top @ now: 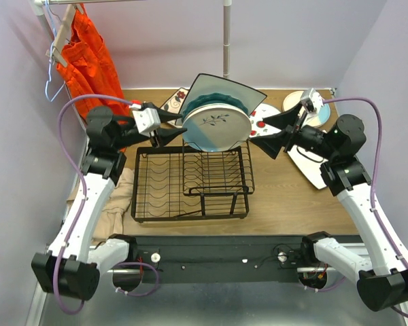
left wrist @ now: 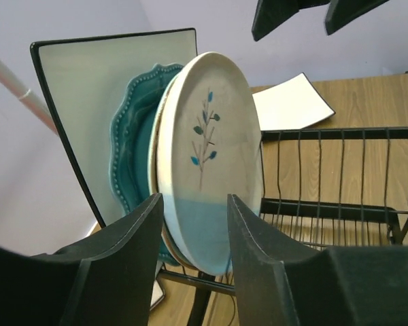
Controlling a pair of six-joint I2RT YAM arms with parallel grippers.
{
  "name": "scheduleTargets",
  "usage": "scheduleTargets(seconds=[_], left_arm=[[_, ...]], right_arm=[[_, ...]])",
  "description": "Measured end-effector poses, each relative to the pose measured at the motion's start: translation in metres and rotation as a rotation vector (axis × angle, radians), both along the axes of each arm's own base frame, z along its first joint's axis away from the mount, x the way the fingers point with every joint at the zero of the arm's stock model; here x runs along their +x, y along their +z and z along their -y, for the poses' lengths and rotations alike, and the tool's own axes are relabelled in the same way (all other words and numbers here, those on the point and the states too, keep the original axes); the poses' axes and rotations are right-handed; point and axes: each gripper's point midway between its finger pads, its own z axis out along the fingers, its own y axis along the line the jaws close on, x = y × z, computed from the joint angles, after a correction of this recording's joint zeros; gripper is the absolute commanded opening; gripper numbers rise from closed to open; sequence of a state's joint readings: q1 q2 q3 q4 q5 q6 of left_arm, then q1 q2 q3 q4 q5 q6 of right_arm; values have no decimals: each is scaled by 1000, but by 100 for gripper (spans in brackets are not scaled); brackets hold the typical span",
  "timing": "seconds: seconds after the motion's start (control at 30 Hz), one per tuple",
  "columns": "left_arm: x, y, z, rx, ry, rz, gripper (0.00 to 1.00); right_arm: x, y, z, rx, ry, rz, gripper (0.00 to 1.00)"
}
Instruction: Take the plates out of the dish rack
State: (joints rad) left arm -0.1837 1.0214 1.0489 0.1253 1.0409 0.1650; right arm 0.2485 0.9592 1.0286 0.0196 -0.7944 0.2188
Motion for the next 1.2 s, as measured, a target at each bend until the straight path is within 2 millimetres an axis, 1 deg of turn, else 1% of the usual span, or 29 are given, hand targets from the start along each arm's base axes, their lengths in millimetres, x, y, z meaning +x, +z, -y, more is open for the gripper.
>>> scheduleTargets(seconds=[0.07,0.1,0.23,0.43,0.53,0.7,0.8,0.93,0.97,1.07,1.2], left_arm=[[9,-2,3,17,-15,0,49],[14,-7,5,27,-22,-12,49],[17,-18,7,48,-38,-31,48],[15,-17,15,58,-64,-3,48],[17,-17,17,63,-66,8,48],[22,-20,19,69,-57,11,46],[23,-20,19,71,-56,14,46],[21,-20,21,72,-62,18,46],[21,-20,21,72,-62,18,46],[19,-19,21,71,-64,21,46],[14,-14,21,70,-67,43,46]], right_arm=[[0,-1,0,-5,0,4,98],[0,-1,0,-6,-1,6,98],[1,-1,0,-7,-1,6,98],[5,-6,-1,-11,0,-11,97],[9,-12,-2,-17,0,-29,97],[11,-13,-2,-32,0,-8,95],[11,-14,-2,-54,11,24,90],[15,-24,-6,-106,54,78,86],[16,-26,-6,-116,61,89,82],[20,-36,-10,-155,101,123,78],[17,-41,-14,-187,160,179,69]])
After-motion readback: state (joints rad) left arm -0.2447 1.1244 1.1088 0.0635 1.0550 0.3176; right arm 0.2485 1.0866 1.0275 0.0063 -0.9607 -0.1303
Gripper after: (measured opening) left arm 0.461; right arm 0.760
